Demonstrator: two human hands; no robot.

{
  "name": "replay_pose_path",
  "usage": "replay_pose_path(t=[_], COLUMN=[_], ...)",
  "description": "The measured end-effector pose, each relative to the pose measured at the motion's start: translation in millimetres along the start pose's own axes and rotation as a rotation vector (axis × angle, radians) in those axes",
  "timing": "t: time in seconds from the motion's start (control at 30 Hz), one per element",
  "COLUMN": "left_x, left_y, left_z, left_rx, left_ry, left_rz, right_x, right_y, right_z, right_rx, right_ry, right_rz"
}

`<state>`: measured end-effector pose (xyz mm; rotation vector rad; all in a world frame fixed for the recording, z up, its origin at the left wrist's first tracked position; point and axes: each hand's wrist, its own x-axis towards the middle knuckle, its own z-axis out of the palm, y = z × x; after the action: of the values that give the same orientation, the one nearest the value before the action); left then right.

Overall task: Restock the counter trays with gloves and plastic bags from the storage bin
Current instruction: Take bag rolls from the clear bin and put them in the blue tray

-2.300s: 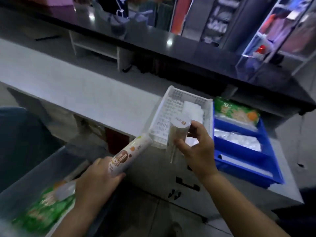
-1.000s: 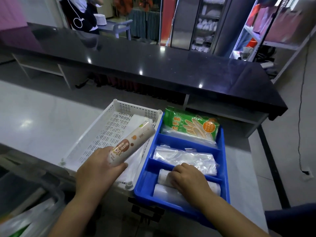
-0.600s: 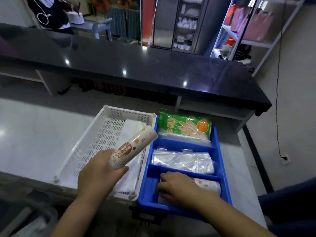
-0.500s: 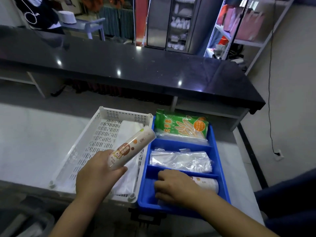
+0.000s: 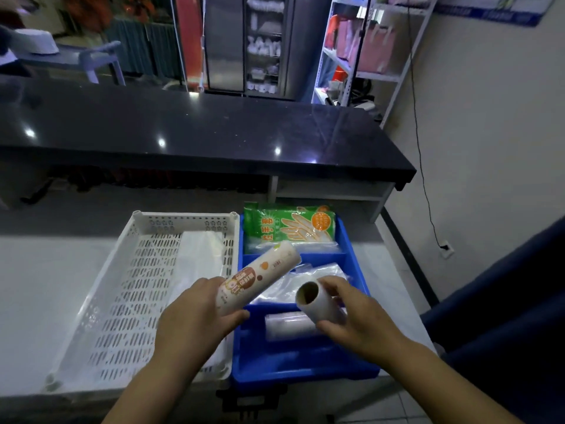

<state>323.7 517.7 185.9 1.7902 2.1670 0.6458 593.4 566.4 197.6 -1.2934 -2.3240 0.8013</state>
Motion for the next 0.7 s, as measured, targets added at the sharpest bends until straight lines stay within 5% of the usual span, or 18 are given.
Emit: replay_pose_path(t=[0.27, 0.47, 0.7], left_x=[5, -5, -9], left_y=[37, 66, 63], left_z=[29, 76, 99], left_rx=[0.178, 0.180, 0.128], left_ry=[-0.183, -0.380, -0.370], left_rz=[0.273, 0.397, 0.425], right_x=[-14, -25, -38], right_y=[-7, -4, 2], right_z=[-56, -63, -64], right_rx=[0.260, 0.133, 0.112], right_ry=[0.537, 0.629, 0.644], right_rz=[-0.009, 0.016, 0.039])
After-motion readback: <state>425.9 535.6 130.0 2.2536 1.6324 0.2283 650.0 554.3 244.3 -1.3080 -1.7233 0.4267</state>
